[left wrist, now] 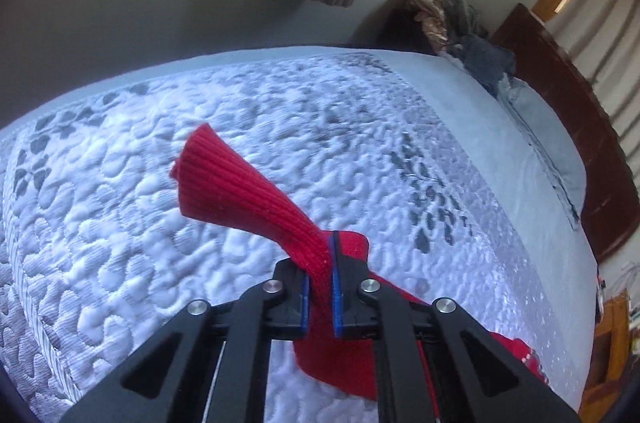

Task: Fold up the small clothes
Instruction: 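Grasp the cuff of the other sleeve with the left gripper, then fold the held sleeve across the sweater body toward the right gripper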

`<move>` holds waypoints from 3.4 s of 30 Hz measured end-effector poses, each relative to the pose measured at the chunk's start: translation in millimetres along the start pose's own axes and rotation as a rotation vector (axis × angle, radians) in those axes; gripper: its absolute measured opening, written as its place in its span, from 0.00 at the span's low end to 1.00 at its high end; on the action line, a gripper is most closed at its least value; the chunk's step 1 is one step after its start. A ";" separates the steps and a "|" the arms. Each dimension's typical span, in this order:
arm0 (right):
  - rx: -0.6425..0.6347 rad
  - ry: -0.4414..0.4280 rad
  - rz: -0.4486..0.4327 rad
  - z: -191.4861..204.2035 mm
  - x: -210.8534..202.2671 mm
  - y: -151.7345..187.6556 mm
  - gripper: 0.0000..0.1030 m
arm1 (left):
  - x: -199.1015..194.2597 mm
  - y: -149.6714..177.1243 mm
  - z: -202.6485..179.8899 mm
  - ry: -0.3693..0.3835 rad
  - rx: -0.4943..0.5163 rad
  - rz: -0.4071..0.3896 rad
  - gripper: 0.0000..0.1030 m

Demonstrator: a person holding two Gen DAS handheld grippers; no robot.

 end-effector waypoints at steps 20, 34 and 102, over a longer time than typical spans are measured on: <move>0.025 -0.019 -0.084 -30.7 -43.2 17.6 0.56 | -65.7 235.6 -315.6 0.459 0.576 0.122 0.07; -0.049 -0.027 -0.029 8.3 -20.0 -5.9 0.57 | -41.1 270.9 -269.6 0.439 0.705 0.349 0.32; 0.126 -0.007 0.101 -5.9 -70.0 11.2 0.59 | -24.4 314.0 -348.3 0.449 0.642 0.536 0.03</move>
Point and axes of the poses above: each gripper's, at about its wrist camera, not at the fingertips, and x roughly the way its jaws point, z to its left, y to its underside, the point moved 2 cm from there along x, roughly the way its jaws point, and after that the axes turned 2 degrees about -x, right-handed, at the moved point
